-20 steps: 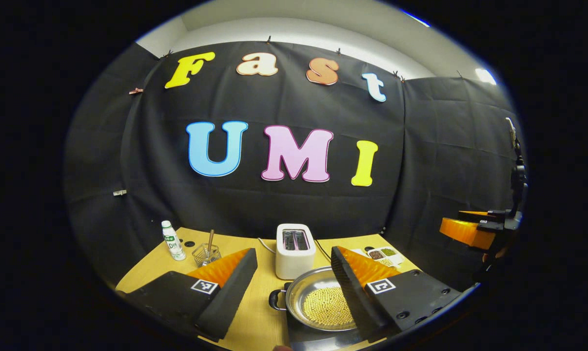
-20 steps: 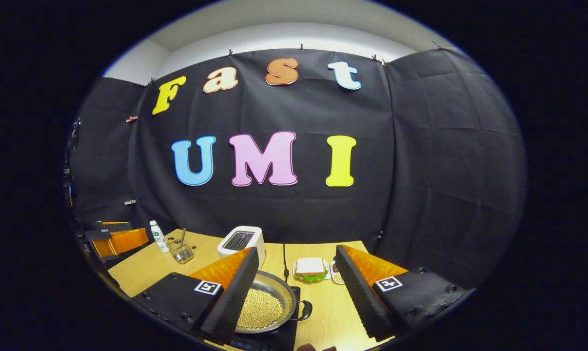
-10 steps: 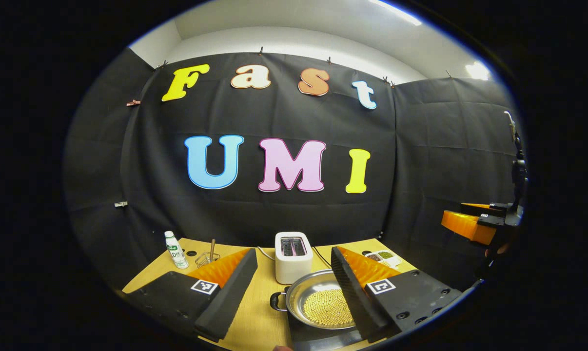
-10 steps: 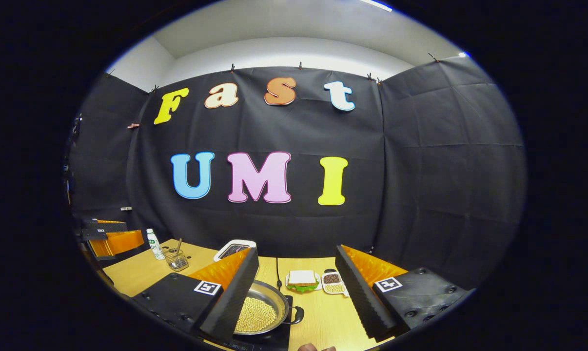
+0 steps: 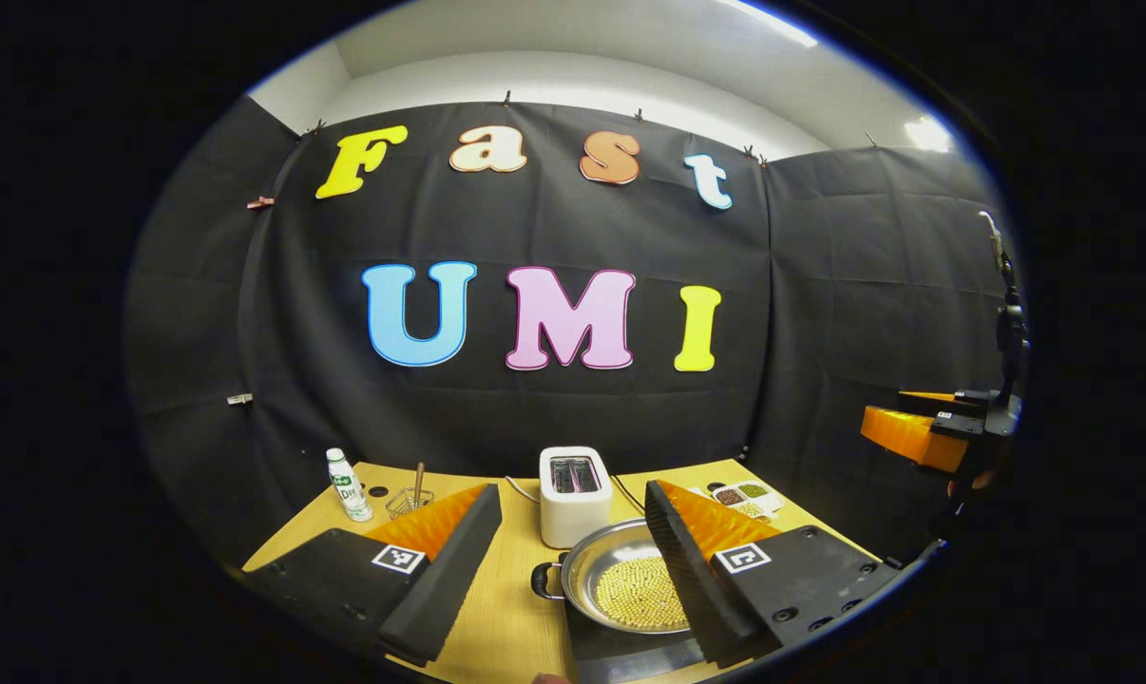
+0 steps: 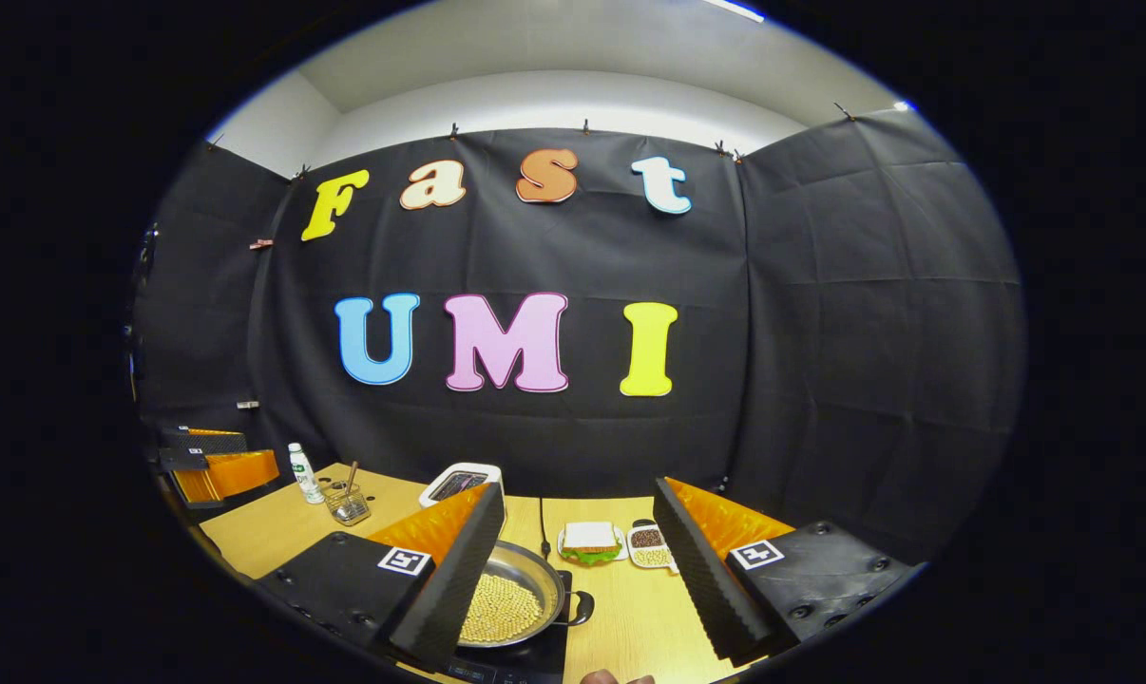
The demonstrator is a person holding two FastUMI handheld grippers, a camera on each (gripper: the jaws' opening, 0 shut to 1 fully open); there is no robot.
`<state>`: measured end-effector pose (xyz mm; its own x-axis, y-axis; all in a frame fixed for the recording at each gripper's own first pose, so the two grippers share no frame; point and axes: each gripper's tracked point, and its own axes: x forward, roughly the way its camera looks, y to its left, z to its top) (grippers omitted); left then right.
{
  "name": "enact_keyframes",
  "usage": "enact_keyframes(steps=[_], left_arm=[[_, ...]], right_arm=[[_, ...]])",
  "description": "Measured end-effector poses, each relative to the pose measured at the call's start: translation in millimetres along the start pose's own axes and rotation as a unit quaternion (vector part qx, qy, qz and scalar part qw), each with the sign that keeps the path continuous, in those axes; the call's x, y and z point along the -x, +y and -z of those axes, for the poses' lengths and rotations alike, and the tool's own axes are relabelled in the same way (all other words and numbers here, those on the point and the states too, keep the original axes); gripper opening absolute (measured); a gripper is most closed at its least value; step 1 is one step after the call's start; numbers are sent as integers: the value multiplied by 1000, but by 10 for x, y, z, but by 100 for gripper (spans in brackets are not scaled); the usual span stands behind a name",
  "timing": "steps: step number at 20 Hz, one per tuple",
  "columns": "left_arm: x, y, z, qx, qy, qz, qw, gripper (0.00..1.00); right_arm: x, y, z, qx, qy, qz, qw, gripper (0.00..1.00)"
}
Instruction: First push the handle of the pot to place it horizontally, then grasp the pot with both hands and set it on the induction cooktop.
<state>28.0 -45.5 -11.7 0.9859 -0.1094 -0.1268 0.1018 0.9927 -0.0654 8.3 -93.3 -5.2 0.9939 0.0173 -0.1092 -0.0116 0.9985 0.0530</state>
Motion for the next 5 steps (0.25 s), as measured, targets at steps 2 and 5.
enact_keyframes(steps=[2, 5], left_arm=[[-5, 9, 26, -2, 4, 0, 1000, 95], [-22, 22, 56, 3, 9, 0, 1000, 95]], right_arm=[[-2, 8, -1, 2, 1, 0, 1000, 98], [-8, 21, 12, 3, 3, 0, 1000, 98]])
